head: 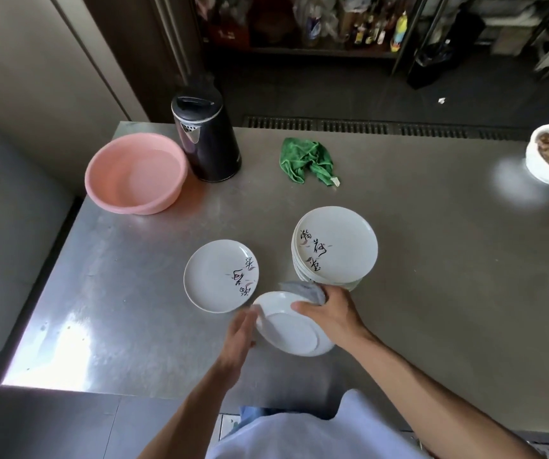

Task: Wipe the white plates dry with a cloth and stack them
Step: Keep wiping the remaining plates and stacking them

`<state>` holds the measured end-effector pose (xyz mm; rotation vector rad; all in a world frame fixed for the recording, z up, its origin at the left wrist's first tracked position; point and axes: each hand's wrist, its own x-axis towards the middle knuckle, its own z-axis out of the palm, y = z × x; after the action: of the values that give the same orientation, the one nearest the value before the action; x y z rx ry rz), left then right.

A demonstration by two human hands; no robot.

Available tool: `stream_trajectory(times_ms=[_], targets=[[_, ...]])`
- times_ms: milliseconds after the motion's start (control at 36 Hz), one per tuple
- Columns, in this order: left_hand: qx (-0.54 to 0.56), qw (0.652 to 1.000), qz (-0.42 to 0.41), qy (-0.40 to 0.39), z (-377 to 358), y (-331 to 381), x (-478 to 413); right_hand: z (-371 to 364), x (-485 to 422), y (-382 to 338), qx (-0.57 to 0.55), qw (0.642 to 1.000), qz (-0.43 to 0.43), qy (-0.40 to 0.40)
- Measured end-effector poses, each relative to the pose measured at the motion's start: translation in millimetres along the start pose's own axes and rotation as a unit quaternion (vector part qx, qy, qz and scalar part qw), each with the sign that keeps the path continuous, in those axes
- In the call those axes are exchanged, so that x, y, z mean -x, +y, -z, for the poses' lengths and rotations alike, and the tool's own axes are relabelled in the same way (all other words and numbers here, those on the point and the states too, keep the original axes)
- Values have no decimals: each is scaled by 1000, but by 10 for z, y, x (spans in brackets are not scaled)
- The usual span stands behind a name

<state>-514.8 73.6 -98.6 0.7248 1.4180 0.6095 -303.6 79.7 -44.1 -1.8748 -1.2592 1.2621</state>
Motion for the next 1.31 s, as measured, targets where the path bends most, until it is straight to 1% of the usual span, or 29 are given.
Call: stream_trajectory(times_ms=[56,111,222,306,417,500,583,667,750,778,806,861,889,944,1056,1111,1167,1222,1306], targets=[[2,1000,-9,-17,45,-52,9,14,-39,36,-46,998,-33,33],[21,999,3,-37,77,-100,16,4,-68,113,-61,996,-55,40],[31,998,16,-62,149,-185,88,-25,-78,244,-50,995,-72,44],[29,996,23,-79,195,-271,128,-21,-73,349,-21,993,-85,76],[40,995,44,-75,185,-302,185,-13,-38,418,0,994,-65,90],[47,996,56,-52,153,-298,191,-41,12,425,19,994,-61,88],[51,995,79,-22,110,-290,169,-112,68,410,29,994,-78,65],[56,993,102,-9,43,-275,139,-198,121,397,69,993,-87,38],[55,992,110,-3,-18,-260,107,-313,179,377,79,994,-72,-26],[57,992,111,-3,-43,-256,93,-347,199,375,96,993,-45,-55],[60,992,113,-1,-68,-252,80,-385,207,381,129,988,1,-82],[66,991,119,5,-115,-235,50,-466,226,423,239,959,106,-114],[69,990,121,11,-133,-227,32,-494,241,443,277,943,126,-133],[82,988,126,25,-148,-211,-11,-506,295,523,320,920,141,-174],[96,986,130,46,-113,-184,-78,-355,424,734,335,884,229,-231],[89,986,132,41,-102,-183,-73,-246,469,814,331,882,230,-243],[82,987,133,34,-102,-194,-52,-171,470,904,355,883,211,-222],[78,988,130,27,-109,-209,-29,-168,435,945,387,885,173,-194],[77,989,124,21,-145,-198,-1,-293,338,843,384,899,110,-180]])
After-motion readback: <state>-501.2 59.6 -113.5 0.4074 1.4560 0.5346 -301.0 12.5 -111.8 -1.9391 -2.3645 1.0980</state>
